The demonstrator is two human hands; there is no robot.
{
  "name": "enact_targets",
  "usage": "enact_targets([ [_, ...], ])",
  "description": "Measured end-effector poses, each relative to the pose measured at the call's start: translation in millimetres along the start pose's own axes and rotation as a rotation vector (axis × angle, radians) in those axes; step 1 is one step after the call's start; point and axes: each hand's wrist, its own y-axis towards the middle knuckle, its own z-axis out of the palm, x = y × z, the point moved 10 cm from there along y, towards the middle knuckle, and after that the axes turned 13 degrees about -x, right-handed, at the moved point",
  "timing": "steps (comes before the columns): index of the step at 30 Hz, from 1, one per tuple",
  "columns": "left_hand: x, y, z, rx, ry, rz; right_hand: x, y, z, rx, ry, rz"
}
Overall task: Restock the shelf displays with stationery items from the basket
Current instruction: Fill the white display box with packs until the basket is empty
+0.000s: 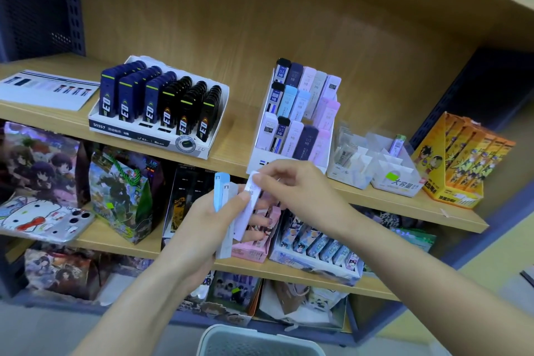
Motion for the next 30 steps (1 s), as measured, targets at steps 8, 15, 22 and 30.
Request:
enact_targets([
  [8,13.5,-2.9,1.8,0.068,0.03,-0.125,7.7,-12.0,-9.0,0.064,0.263,-0.077],
  [15,-7.7,6.7,-10.2,-0.064,0.116,0.144,-4.7,-27.9,-9.5,0.089,0.325,0.057],
  [22,-10.1,8.0,-8.9,-0.113,0.169,0.224,-23.8,-27.4,-18.3,-0.09,0.363,0.236],
  [30,15.6,18.9,-10.1,-0.139,-0.044,-0.109,10.3,11.8,-108.0,-0.523,-0.024,-0.163],
])
